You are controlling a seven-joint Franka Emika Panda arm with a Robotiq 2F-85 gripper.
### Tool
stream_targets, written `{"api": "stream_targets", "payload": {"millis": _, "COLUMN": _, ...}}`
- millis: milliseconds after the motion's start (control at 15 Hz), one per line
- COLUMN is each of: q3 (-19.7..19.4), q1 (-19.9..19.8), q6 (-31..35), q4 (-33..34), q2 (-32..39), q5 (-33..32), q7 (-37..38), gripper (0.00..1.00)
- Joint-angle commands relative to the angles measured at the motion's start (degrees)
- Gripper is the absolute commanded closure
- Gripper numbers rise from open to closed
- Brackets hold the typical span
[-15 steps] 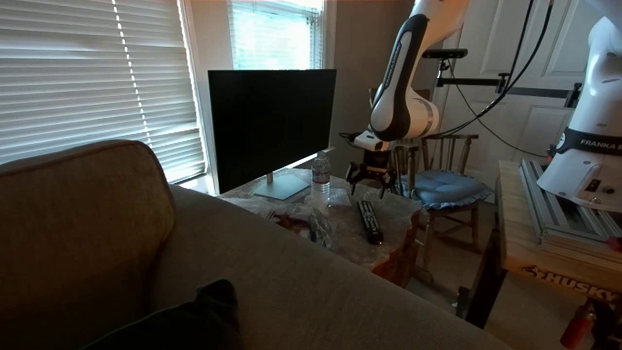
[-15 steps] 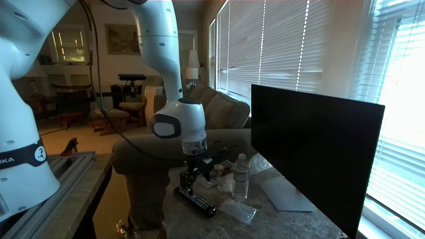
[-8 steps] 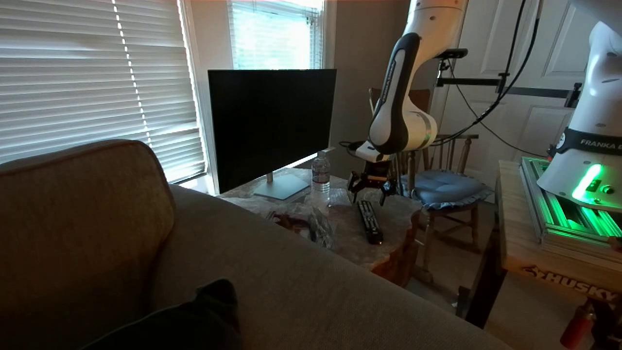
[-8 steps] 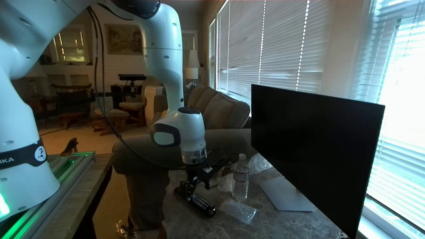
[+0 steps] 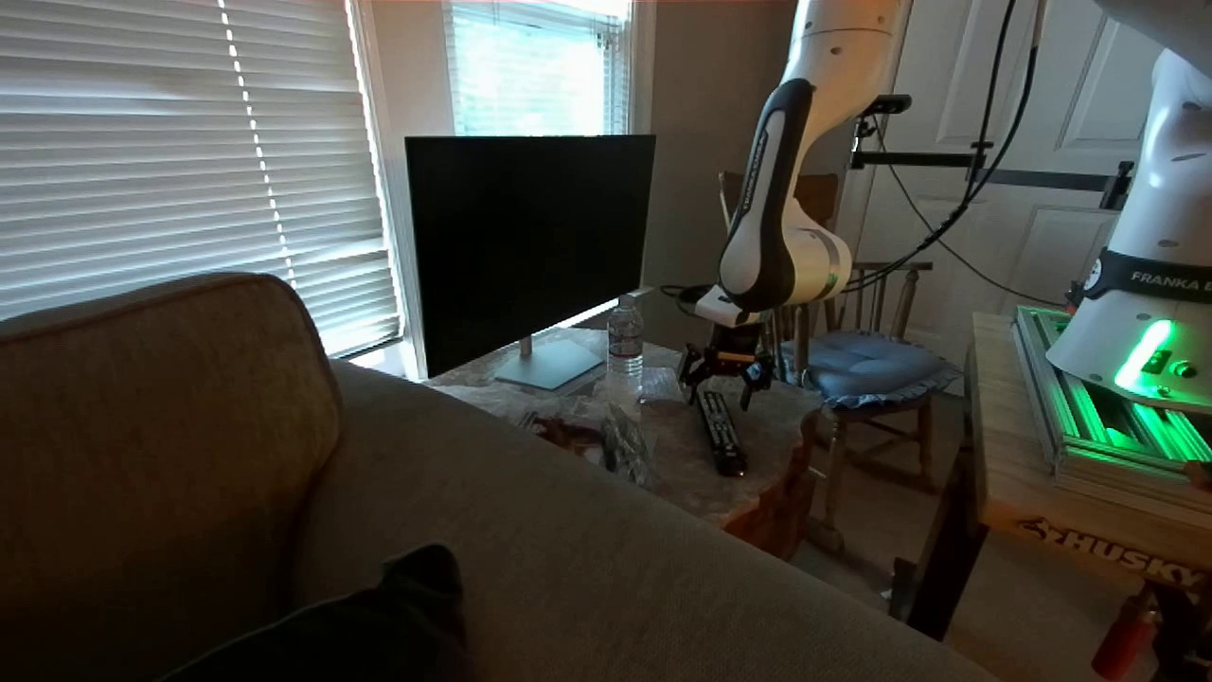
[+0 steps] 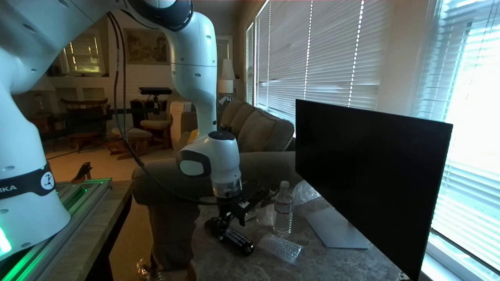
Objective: Remove the black remote from the table and put it on the couch
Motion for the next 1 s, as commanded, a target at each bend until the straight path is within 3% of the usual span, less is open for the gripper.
{"api": "stream_targets", "payload": {"millis": 0, "q3": 1.1, "q1": -1.7, "q6": 1.4, "q4": 1.8, "q2": 2.3, "q5": -1.6, "q7": -1.7, "gripper": 0.00}}
{"api": "stream_targets", "payload": {"millis": 600, "q3": 3.0, "q1": -4.1, "q6": 3.1, "q4": 3.7, "q2": 4.5, "q5": -1.6, "q7": -3.8, "gripper": 0.02}}
{"api": "stream_targets", "payload": {"millis": 667, "q3": 3.3, "q1": -4.3, "q6": 3.4, "q4": 3.7, "q2": 4.6, "q5": -1.6, "q7": -4.0, "gripper": 0.17}}
{"api": "stream_targets", "payload": {"millis": 933, "q3": 3.4, "q1": -4.4, "q6": 4.0, "q4": 4.0, "q2": 5.1, "q5": -1.5, "q7": -4.6, "gripper": 0.47}}
